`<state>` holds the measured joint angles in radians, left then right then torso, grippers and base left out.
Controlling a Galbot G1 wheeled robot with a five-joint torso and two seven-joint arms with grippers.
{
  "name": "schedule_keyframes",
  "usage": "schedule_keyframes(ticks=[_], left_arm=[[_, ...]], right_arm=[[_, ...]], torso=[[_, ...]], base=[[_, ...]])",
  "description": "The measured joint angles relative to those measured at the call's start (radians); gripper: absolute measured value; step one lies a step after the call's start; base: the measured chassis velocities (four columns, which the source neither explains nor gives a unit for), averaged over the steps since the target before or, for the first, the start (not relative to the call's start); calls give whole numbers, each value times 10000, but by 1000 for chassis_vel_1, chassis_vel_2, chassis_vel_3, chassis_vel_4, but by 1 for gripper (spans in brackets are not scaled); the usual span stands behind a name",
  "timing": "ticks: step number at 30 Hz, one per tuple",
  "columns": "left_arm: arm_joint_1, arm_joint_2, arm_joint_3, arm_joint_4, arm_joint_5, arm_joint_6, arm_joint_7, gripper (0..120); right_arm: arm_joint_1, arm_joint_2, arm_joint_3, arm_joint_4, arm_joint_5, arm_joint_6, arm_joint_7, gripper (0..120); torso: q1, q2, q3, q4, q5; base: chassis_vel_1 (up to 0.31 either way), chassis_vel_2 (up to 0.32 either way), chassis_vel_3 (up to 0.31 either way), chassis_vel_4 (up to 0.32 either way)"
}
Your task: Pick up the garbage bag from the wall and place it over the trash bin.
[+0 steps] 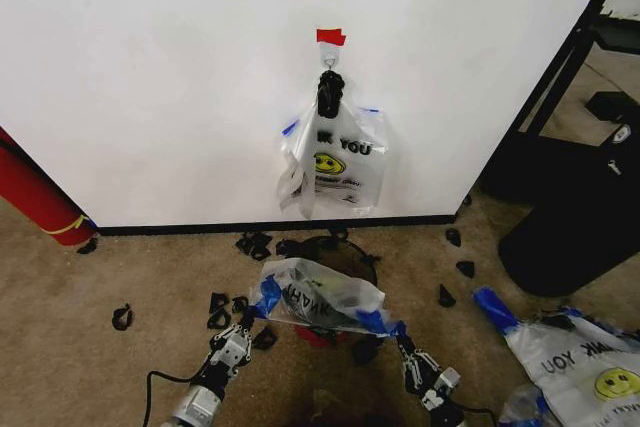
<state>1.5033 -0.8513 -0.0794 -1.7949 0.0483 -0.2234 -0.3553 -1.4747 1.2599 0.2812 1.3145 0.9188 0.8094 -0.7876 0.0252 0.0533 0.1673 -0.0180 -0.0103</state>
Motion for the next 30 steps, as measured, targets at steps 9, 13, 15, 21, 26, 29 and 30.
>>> schedule_keyframes(ticks=[9, 13, 15, 21, 26, 29, 30], left_arm=[[-377, 202, 14, -3, -1338, -484, 792, 0], [-489, 266, -22, -52, -1850, -1083, 1601, 8], [-457, 457, -115, -262, -2076, -1390, 2450, 18], [-358, 999, -592, -599, -2061, -1757, 3731, 39], [-386, 1304, -903, -805, -2037, -1942, 4401, 53], [-385, 1734, -1503, -972, -2010, -2363, 5662, 68], [-415, 1835, -1738, -980, -1999, -2490, 6260, 73]], right_arm=[[44, 49, 87, 57, -433, -204, 164, 0], [-74, -104, 308, 220, -798, -175, -119, 8], [-272, -340, 540, 507, -1139, -278, -460, 20], [-869, -1125, 1025, 1496, -1089, -1172, -1485, 41], [-1063, -1516, 1451, 2023, -719, -1413, -2209, 55], [-1348, -1770, 2145, 2760, -339, -1831, -3367, 68], [-1384, -1785, 2387, 2988, -268, -2003, -3770, 73]], torso=[[0, -1, 1, -1, 10], [0, 0, 1, -2, 2], [0, 0, 0, -2, 5], [0, 0, 0, -2, 3], [0, 0, 1, -1, 3], [0, 0, 1, -2, 3], [0, 0, 1, -1, 3]], base=[[0, 0, 0, 0], [0, 0, 0, 0], [0, 0, 0, 0], [0, 0, 0, 0], [0, 0, 0, 0], [0, 0, 0, 0], [0, 0, 0, 0]])
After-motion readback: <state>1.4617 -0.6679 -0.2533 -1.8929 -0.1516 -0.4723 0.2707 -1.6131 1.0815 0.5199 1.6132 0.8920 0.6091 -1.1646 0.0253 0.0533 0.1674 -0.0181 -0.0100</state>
